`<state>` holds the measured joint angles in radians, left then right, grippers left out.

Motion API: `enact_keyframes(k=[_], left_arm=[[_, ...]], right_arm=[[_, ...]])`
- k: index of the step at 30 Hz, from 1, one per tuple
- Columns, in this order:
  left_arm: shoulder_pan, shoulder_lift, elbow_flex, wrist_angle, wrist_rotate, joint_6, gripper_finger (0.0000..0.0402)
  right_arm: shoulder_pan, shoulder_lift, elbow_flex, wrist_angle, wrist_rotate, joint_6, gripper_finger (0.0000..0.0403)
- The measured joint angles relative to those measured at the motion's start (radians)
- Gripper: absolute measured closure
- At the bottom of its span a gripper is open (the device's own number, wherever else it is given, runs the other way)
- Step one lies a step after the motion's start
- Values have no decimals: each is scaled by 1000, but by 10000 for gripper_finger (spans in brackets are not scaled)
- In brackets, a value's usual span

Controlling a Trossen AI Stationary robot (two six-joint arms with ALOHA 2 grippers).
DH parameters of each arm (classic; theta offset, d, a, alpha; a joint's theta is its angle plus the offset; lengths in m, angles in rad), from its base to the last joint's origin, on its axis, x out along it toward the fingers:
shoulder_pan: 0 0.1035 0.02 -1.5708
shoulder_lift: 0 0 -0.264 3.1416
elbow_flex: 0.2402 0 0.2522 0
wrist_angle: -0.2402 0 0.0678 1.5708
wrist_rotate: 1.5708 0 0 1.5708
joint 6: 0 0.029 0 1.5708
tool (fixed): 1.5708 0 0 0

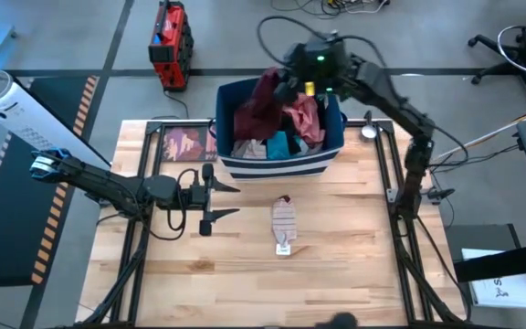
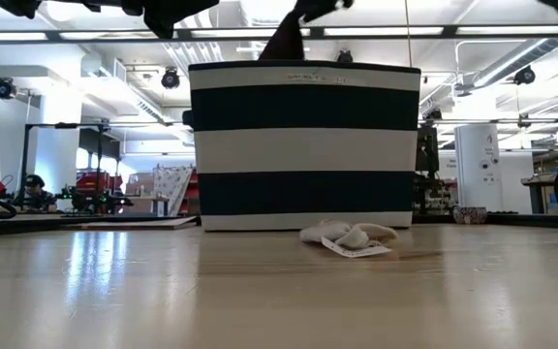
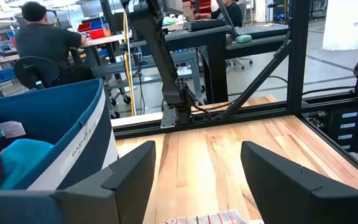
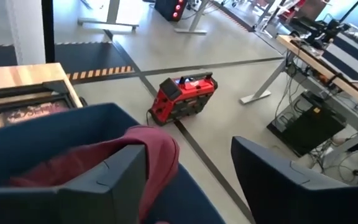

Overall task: Sort clothes
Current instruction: Put the red underwear into the blue bin

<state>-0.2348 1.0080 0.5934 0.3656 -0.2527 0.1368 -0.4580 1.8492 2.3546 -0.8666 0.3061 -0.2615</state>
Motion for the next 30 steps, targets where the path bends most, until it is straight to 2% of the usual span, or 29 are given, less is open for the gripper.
enact_keyframes(k=[6,13,19,24,30], left_arm=[[0,0,0,0,0,0,174],[0,0,0,0,0,0,183],[0,0,0,1,-1,0,179],[0,0,0,0,-3,0,164],[0,0,0,0,-3,-10,148]], right_arm=[[1,-124,0,-147,0,-9,176],[-52,-179,-15,-189,2,39,174],[-105,-131,-47,-203,-18,35,170],[-125,-64,-56,-322,-149,41,154],[-124,5,-58,-479,-160,9,133]])
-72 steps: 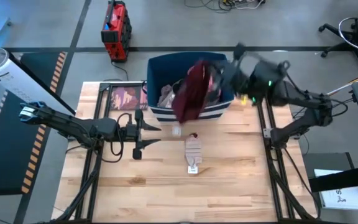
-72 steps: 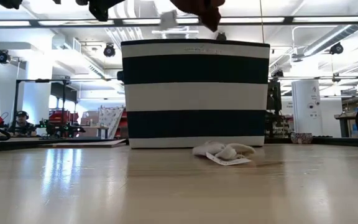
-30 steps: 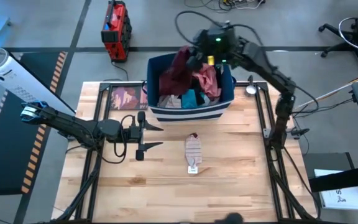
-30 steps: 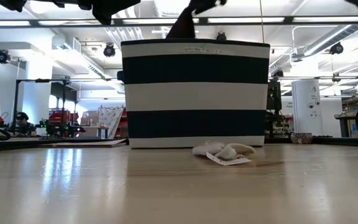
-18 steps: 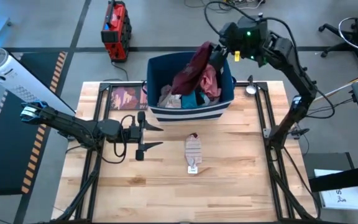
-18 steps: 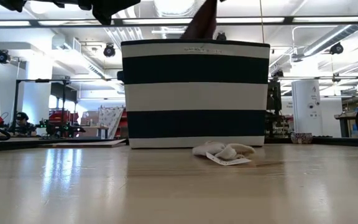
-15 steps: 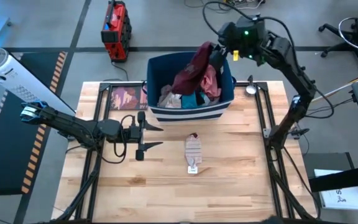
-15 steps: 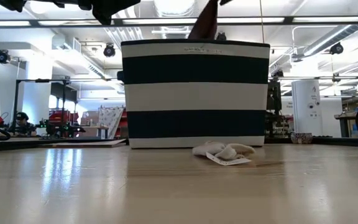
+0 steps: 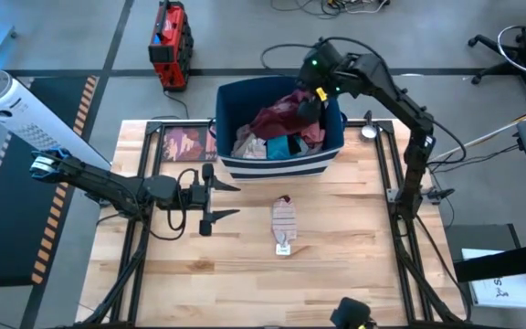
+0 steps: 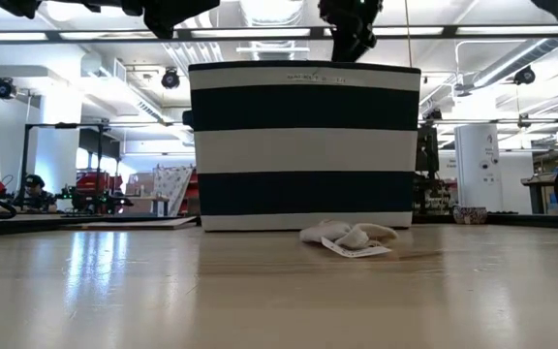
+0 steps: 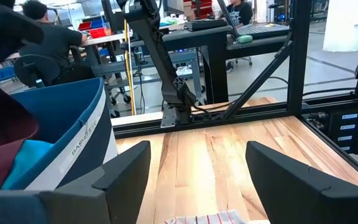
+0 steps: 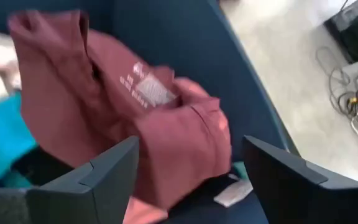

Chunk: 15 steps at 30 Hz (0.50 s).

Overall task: Sort clothes
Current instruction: Put the red underwear into the blue bin, then put the white sock into the blue bin

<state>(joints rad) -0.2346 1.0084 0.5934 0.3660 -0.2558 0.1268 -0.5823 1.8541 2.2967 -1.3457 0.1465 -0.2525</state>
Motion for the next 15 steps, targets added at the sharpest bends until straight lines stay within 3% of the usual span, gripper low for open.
enact_keyframes(k=[7,15], left_arm=[[0,47,0,-7,3,-4,148],[-6,170,0,34,5,3,160]], right_arm=[[26,-17,0,-6,-4,-29,121],[46,-110,-1,-18,-211,-17,115]])
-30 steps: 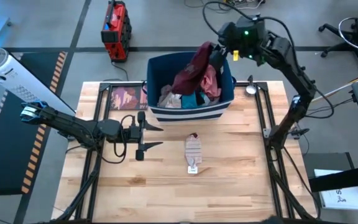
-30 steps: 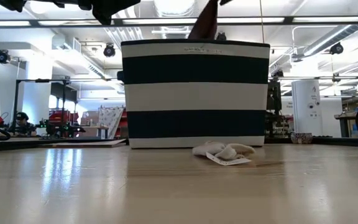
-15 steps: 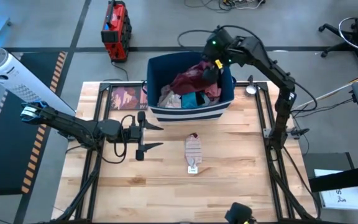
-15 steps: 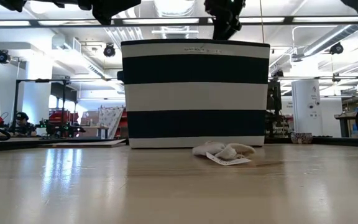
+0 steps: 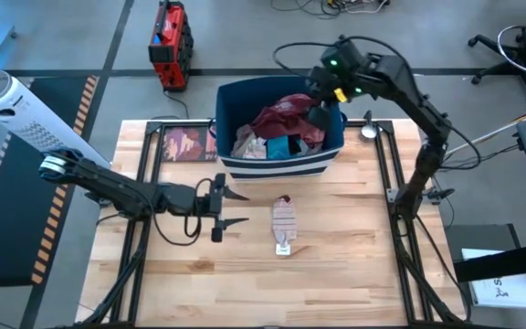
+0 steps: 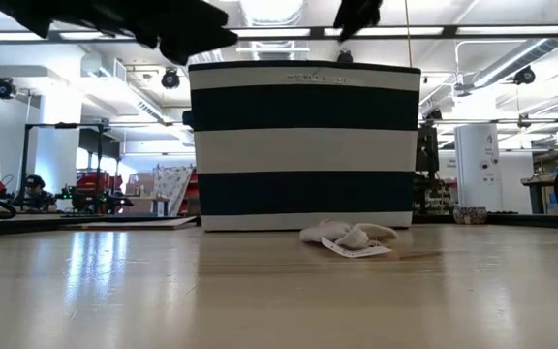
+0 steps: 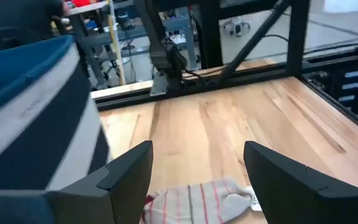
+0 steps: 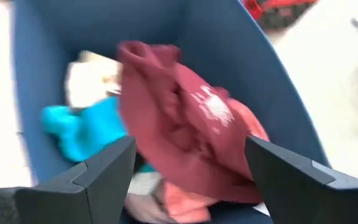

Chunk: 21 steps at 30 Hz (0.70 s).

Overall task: Sort clothes
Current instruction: Put the white sock into the blue bin

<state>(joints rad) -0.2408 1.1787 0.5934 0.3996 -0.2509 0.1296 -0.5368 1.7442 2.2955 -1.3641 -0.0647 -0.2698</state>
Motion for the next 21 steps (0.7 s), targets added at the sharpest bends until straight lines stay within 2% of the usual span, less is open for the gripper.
enact_keyframes(k=[6,11,15,21], left_arm=[[-11,131,22,45,46,-14,168],[-29,282,108,43,57,-5,171],[-39,402,195,33,58,42,167],[-38,528,320,-112,60,43,155]], right_arm=[[60,-112,-26,-11,-14,13,130],[129,-244,-127,-1,-19,43,142],[183,-364,-277,59,-13,82,149],[260,-567,-586,258,-13,137,161]])
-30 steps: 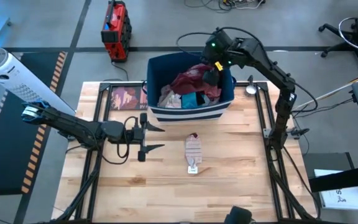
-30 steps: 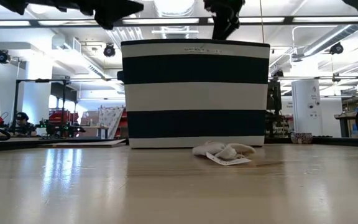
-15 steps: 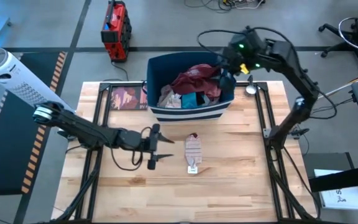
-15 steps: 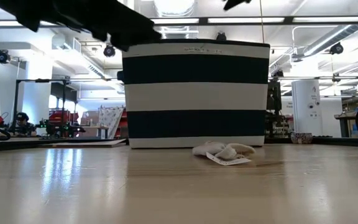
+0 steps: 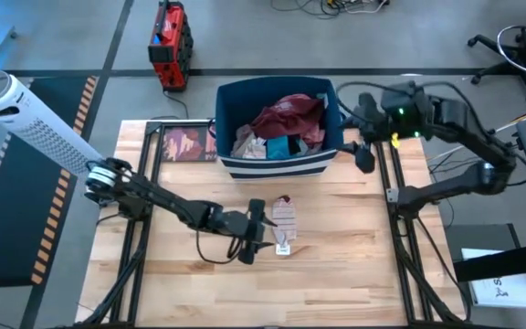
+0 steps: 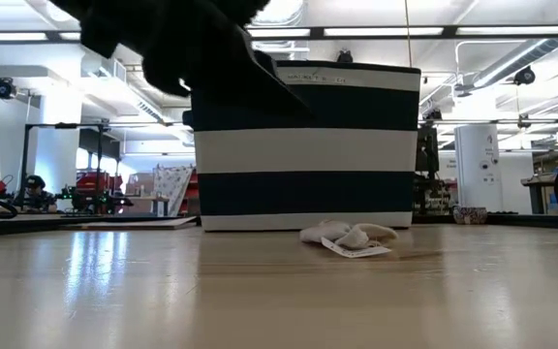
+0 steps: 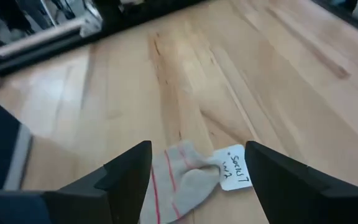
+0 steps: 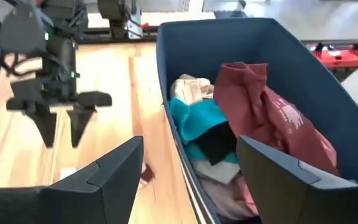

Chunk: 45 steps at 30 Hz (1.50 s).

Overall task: Sort clothes
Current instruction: Put the white sock into the blue bin

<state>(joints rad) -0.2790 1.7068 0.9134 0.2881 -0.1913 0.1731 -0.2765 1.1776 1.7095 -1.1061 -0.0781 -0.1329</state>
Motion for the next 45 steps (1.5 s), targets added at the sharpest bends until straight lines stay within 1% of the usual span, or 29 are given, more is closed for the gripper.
enact_keyframes(k=[4,10,14,20,24,30,34,38,45], left_arm=[[0,60,37,-19,46,-27,153],[0,134,60,-24,52,-52,165],[3,162,61,-23,52,-69,177],[20,186,61,-21,52,-108,207],[33,196,61,-23,52,-113,231],[48,199,61,-22,52,-116,259],[48,199,61,-20,66,-116,272],[48,199,61,-20,83,-116,282],[48,199,61,-21,82,-111,280]], right_arm=[[56,-117,-220,178,-1,29,169],[156,-255,-524,435,-1,70,176],[219,-305,-687,590,-1,114,174],[312,-330,-867,794,-1,157,178],[361,-322,-935,884,-1,175,182],[410,-281,-966,950,0,186,183],[426,-249,-992,987,8,187,191],[440,-209,-1018,992,56,190,201],[449,-146,-1051,1077,54,201,211]])
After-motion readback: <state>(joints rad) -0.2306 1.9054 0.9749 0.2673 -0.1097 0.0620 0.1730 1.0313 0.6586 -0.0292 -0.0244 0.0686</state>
